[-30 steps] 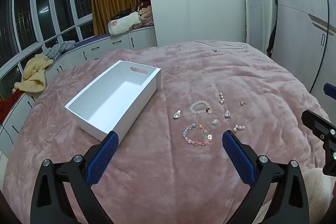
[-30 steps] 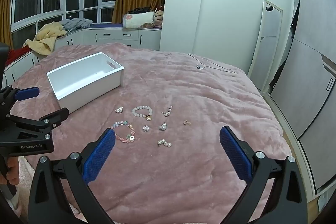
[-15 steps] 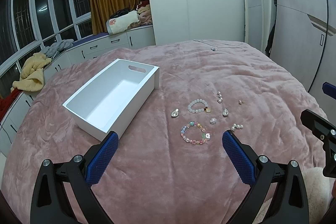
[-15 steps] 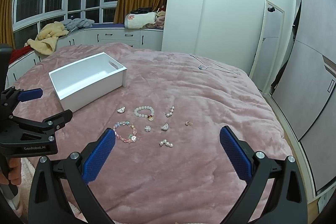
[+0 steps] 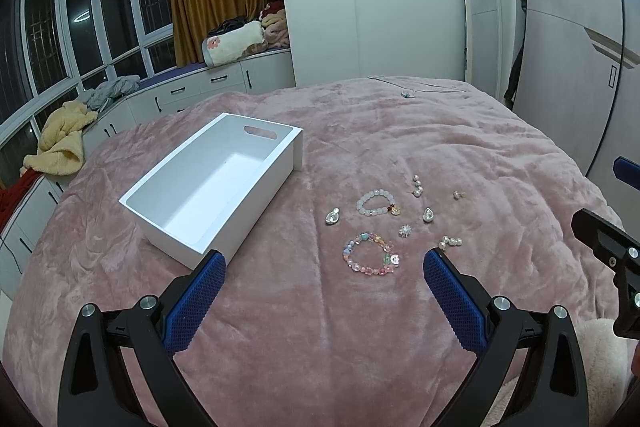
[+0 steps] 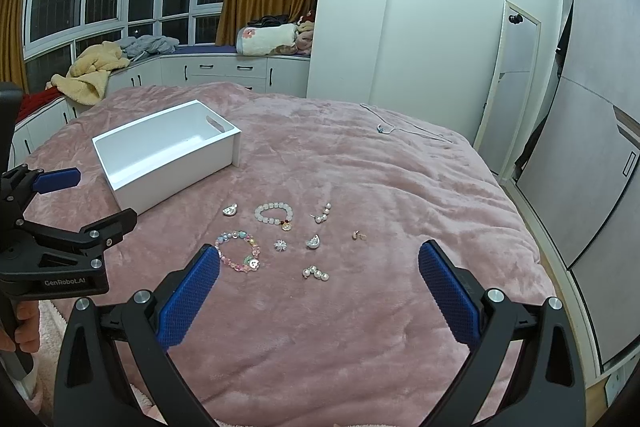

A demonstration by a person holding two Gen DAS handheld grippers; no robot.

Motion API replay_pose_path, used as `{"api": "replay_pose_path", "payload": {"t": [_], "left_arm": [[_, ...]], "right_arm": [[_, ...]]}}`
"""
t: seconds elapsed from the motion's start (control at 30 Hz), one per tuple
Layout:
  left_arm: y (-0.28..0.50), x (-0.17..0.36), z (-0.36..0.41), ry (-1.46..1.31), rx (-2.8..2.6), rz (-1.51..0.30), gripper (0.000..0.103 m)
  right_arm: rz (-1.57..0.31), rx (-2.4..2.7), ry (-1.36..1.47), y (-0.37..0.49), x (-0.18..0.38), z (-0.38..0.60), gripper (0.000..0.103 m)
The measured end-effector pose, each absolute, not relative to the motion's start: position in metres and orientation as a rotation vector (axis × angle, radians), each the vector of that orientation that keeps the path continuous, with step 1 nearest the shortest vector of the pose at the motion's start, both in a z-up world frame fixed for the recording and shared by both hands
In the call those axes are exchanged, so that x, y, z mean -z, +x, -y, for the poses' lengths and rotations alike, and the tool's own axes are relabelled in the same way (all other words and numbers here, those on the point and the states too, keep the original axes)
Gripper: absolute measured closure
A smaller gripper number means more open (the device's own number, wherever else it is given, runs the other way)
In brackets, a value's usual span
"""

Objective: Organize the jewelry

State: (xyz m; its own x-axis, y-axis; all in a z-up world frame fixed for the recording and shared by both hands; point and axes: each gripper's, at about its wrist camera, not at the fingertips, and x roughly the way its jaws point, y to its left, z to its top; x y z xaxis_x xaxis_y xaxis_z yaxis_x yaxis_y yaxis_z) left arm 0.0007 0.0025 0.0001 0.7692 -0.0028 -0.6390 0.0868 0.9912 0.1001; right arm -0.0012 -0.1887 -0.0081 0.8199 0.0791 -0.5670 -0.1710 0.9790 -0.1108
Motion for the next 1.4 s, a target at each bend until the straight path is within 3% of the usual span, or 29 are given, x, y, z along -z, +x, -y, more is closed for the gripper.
{"api": "replay_pose_path", "payload": {"t": [1.4], "left_arm": [[0.001, -0.003, 0.009, 0.135, 0.058, -0.702, 0.003]], "right_arm": [[-0.582, -0.135, -0.147, -0.001, 0.007, 0.189, 0.005]]}}
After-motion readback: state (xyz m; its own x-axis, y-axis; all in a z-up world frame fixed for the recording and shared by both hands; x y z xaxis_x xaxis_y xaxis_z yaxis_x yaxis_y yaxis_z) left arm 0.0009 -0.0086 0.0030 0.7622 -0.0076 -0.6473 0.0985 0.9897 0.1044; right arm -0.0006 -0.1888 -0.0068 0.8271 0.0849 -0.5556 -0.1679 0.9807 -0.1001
